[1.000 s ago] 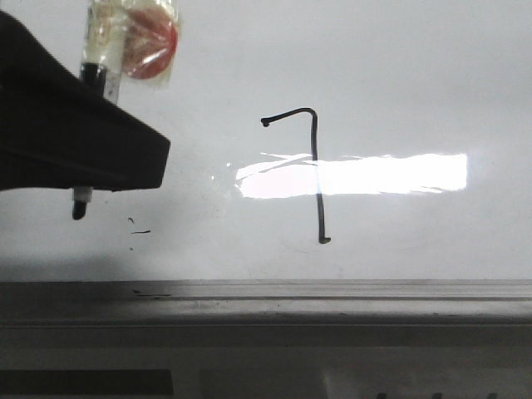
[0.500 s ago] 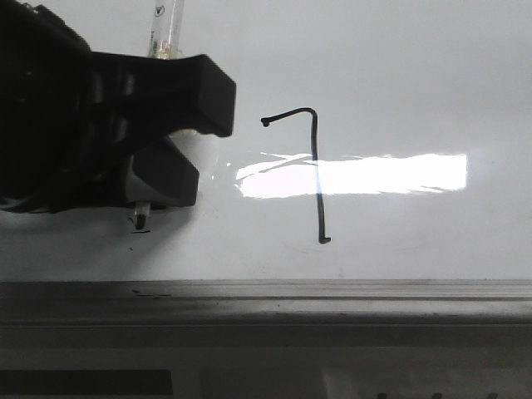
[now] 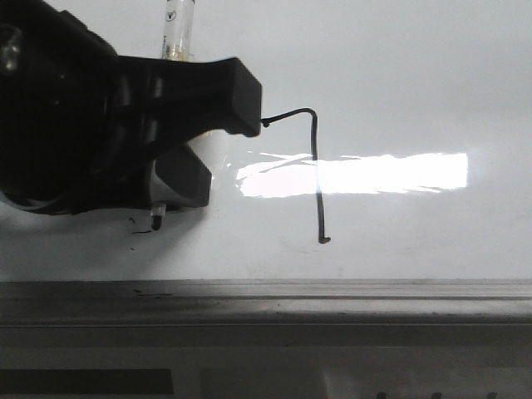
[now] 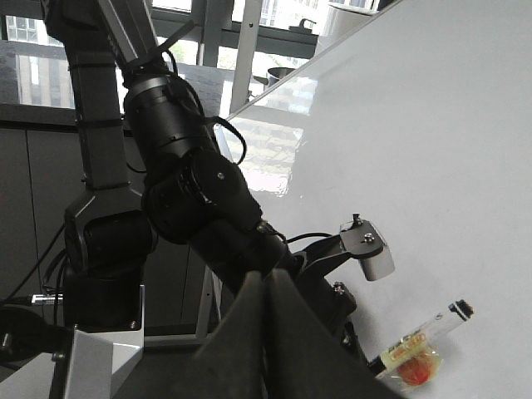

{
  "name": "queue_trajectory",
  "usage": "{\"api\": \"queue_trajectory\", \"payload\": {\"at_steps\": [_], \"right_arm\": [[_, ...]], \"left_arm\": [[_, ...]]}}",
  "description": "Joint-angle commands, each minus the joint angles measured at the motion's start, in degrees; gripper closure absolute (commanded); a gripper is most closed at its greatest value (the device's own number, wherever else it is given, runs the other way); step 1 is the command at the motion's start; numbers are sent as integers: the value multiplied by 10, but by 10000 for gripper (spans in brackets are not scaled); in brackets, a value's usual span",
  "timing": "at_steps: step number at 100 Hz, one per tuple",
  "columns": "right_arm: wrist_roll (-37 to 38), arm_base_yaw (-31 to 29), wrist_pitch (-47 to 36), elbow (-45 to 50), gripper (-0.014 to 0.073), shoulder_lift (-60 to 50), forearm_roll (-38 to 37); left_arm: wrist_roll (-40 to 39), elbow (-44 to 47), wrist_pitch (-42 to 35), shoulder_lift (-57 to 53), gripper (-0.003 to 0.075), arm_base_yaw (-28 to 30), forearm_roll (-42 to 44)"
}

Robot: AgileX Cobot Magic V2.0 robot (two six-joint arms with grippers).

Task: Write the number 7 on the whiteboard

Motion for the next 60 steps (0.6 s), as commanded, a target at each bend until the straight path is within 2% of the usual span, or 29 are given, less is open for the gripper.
{"api": "queue_trajectory", "payload": {"at_steps": [1, 32, 39, 51, 60], "right_arm": [[2, -4, -35, -15, 657, 1, 4], [2, -4, -35, -15, 657, 1, 4], [2, -4, -35, -15, 657, 1, 7], [2, -4, -35, -15, 657, 1, 8], [3, -4, -35, -15, 657, 1, 9]], "left_arm": [[-3, -8, -58, -1, 741, 5, -13], [-6, -8, -56, -1, 733, 8, -13], [-8, -8, -56, -1, 691, 8, -13], [-9, -8, -56, -1, 540, 8, -13], [-21, -8, -56, -1, 459, 8, -13]]}}
